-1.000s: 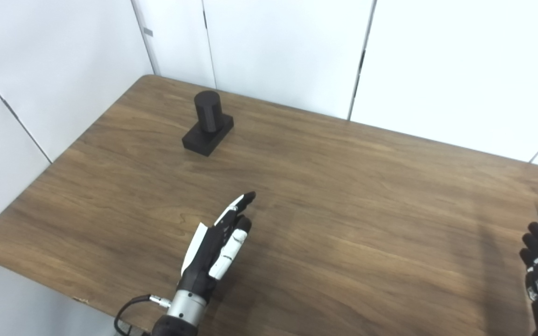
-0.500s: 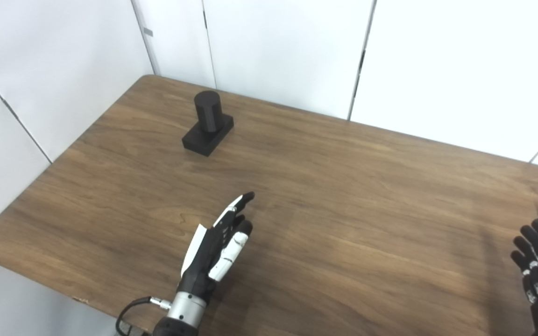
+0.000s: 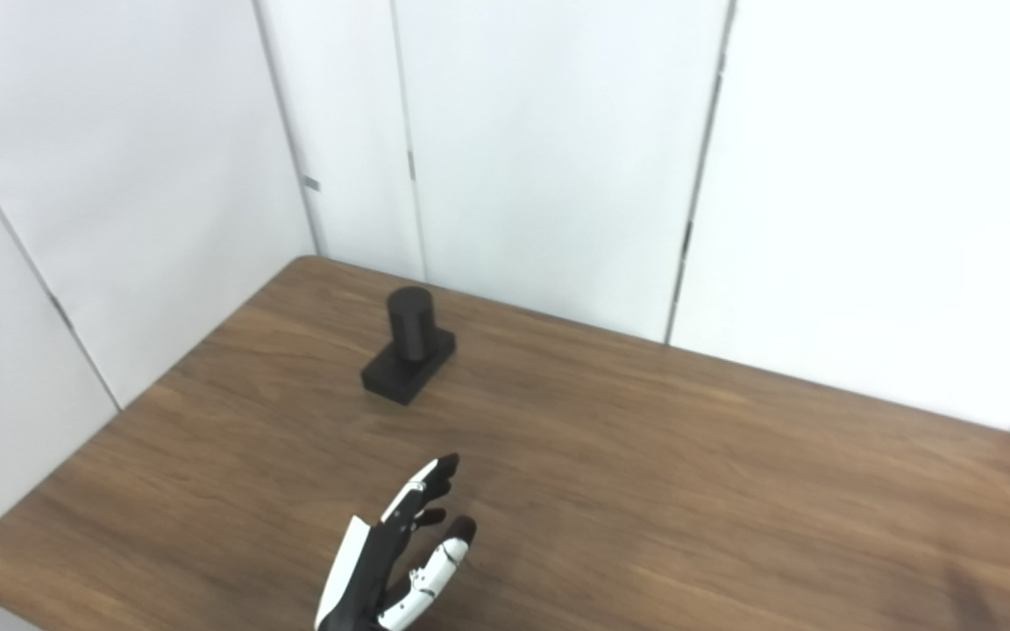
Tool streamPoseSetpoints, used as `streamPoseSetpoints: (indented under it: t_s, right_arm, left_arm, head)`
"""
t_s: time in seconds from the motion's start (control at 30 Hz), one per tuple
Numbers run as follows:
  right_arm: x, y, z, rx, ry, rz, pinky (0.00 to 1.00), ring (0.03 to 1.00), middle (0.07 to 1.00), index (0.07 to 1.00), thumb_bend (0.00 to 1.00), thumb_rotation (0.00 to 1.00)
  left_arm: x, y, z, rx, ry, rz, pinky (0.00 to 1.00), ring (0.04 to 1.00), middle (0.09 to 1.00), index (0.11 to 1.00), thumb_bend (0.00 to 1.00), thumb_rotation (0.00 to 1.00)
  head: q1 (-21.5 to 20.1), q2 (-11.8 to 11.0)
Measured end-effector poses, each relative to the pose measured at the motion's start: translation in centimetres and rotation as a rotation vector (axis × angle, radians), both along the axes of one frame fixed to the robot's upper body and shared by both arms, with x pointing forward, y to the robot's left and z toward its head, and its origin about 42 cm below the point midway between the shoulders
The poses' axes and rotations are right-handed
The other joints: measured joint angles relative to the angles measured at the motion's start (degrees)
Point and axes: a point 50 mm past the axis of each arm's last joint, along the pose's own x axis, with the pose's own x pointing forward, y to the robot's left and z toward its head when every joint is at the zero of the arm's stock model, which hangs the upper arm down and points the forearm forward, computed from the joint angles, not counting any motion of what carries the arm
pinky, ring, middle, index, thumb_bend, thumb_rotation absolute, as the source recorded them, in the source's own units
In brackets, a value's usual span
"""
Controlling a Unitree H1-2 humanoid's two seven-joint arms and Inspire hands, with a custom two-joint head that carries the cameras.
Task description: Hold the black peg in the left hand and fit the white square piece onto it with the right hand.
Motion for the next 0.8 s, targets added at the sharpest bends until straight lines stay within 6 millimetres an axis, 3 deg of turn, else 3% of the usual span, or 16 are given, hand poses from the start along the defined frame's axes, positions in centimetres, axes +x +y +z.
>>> streamPoseSetpoints:
  t_s: [0.03,0.17,0.27,0.4,0.6,0.8]
  right_arm:
    - [0.0,0.0,0.0,0.003,0.0,0.001,1.0,1.0,0.989,0.964,0.74,1.0]
    - [0.0,0.0,0.0,0.006,0.0,0.001,1.0,1.0,0.997,0.969,0.75,1.0]
    - [-0.1,0.0,0.0,0.009,0.0,0.002,1.0,1.0,0.996,0.976,0.77,1.0]
    - [-0.1,0.1,-0.1,0.011,0.0,0.001,1.0,1.0,0.991,0.974,0.76,1.0]
    - [-0.1,0.2,-0.1,0.012,0.003,0.001,1.0,1.0,0.977,0.967,0.77,1.0]
    - [-0.1,0.1,-0.1,-0.003,0.004,-0.002,1.0,0.993,0.958,0.953,0.77,1.0]
  left_arm:
    - [0.0,0.2,0.3,0.009,-0.003,0.015,0.71,0.864,0.888,0.884,0.53,0.47]
    - [0.4,0.9,1.6,0.081,-0.005,0.079,0.74,0.852,0.89,0.883,0.57,0.36]
    - [1.2,1.4,2.3,0.146,-0.014,0.134,0.79,0.848,0.861,0.855,0.7,0.31]
    - [2.8,2.6,3.4,0.275,-0.012,0.251,0.89,0.886,0.873,0.858,0.79,0.39]
    - [6.5,4.2,6.2,0.416,-0.043,0.388,0.89,0.957,0.907,0.86,0.86,0.41]
    - [8.8,6.9,5.8,0.622,0.015,0.435,0.94,0.967,0.92,0.859,0.87,0.43]
  head:
    - [0.0,0.09]
    - [-0.26,0.09]
    - [-0.53,0.18]
    - [-0.7,0.35]
    - [-0.88,0.7]
    - [-1.41,1.23]
